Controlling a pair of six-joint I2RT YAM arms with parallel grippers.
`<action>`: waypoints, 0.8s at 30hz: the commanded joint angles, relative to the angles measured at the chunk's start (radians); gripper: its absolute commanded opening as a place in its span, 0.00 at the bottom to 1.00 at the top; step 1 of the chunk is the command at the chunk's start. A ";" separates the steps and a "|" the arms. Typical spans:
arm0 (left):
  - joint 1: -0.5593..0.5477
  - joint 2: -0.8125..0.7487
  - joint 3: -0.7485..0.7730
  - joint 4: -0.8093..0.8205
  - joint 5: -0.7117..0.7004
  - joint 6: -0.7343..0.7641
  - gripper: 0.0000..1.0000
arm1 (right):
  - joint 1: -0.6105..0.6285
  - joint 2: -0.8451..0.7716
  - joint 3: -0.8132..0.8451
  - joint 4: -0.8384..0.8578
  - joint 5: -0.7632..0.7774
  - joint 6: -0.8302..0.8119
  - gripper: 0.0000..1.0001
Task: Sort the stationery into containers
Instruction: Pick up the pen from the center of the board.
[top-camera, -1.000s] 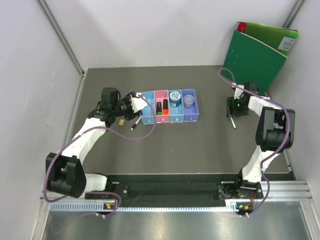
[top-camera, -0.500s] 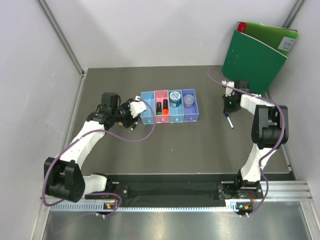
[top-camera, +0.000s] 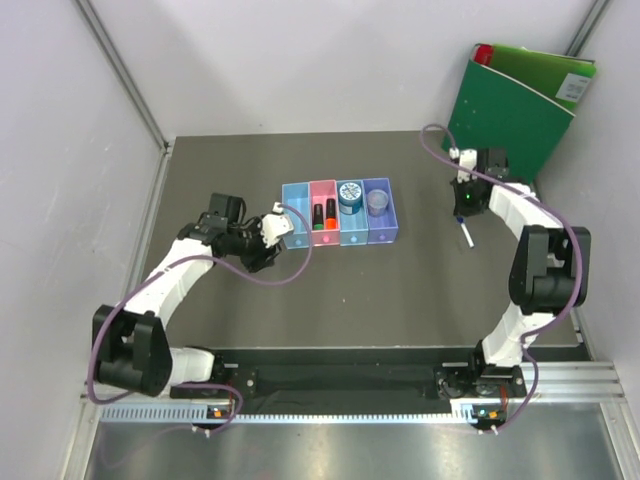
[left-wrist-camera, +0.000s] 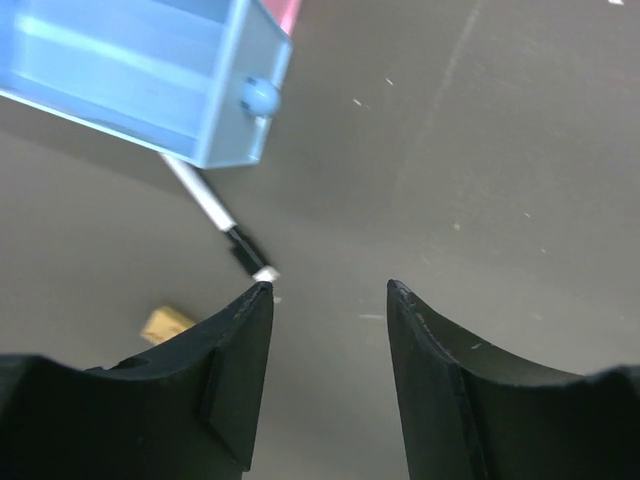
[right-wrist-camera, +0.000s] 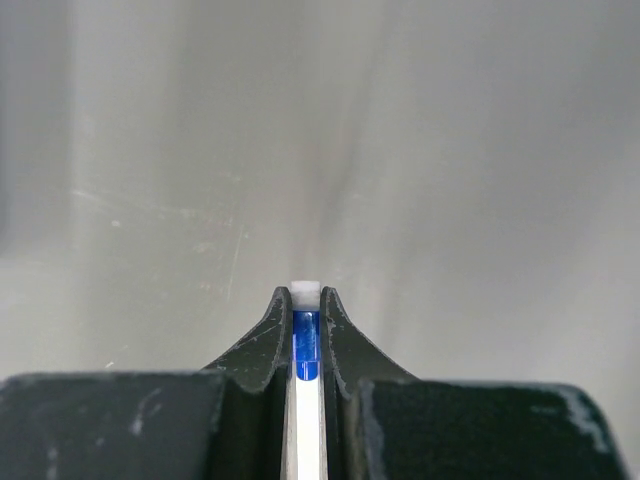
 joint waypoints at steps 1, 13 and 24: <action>0.004 0.089 0.030 -0.066 0.019 -0.032 0.53 | 0.002 -0.107 0.148 -0.026 -0.004 -0.006 0.00; 0.019 0.247 0.045 0.148 -0.067 -0.124 0.49 | 0.004 -0.136 0.304 -0.069 -0.033 0.076 0.00; 0.037 0.261 0.016 0.271 -0.170 -0.174 0.48 | 0.005 -0.135 0.288 -0.052 -0.032 0.086 0.00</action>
